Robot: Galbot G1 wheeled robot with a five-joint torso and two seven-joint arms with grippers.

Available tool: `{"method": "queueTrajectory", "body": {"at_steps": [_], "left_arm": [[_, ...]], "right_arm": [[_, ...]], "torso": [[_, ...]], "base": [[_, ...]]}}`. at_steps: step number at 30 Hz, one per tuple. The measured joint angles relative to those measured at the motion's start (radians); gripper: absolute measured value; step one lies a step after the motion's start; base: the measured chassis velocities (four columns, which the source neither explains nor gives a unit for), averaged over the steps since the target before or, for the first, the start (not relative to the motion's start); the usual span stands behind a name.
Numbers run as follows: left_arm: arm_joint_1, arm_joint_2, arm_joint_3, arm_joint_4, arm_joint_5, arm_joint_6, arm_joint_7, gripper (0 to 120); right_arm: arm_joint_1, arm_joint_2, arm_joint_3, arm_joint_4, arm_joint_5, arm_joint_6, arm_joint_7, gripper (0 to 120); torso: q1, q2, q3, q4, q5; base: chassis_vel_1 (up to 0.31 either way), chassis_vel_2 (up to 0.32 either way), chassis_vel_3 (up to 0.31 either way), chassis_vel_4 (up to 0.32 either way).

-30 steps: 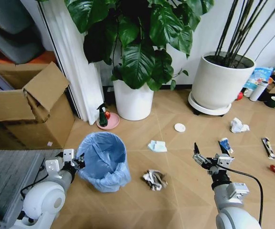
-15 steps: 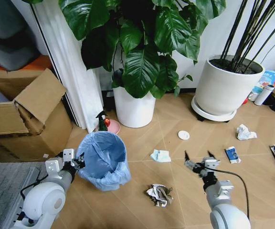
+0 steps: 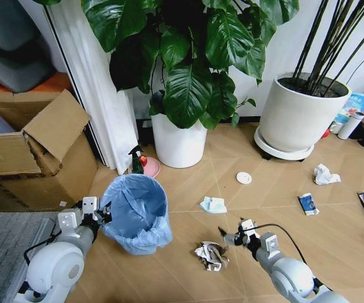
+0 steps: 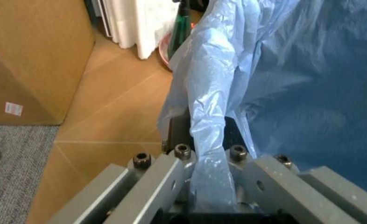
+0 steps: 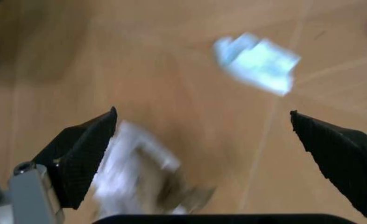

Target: Pick up the trash bin and place the garbage on the floor into it.

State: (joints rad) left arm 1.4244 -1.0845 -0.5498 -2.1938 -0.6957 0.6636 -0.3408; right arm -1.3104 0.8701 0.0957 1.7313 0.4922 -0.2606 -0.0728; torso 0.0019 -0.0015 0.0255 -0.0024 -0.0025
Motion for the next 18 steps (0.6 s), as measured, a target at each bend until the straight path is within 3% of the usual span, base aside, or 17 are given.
{"method": "queueTrajectory", "body": {"at_steps": [9, 12, 18], "left_arm": [[0.010, -0.003, -0.008, -0.008, 0.003, 0.000, 0.001, 0], [0.015, -0.004, -0.005, -0.016, 0.007, 0.000, 0.001, 0], [0.025, -0.004, -0.007, -0.028, 0.009, 0.000, 0.001, 0]], "right_arm": [[0.091, 0.010, -0.134, -0.100, -0.019, -0.038, -0.058, 100], [0.136, 0.037, -0.200, -0.156, -0.032, -0.052, -0.050, 100], [0.173, 0.088, -0.228, -0.230, -0.029, -0.055, -0.042, 100]], "torso": [[0.000, 0.000, 0.000, 0.0002, -0.0009], [0.000, 0.000, 0.000, 0.0002, -0.0010], [0.000, 0.000, 0.000, 0.0001, -0.0011]], "base": [[0.000, 0.000, 0.000, 0.000], [0.000, 0.000, 0.000, 0.000], [0.000, 0.000, 0.000, 0.000]]}}
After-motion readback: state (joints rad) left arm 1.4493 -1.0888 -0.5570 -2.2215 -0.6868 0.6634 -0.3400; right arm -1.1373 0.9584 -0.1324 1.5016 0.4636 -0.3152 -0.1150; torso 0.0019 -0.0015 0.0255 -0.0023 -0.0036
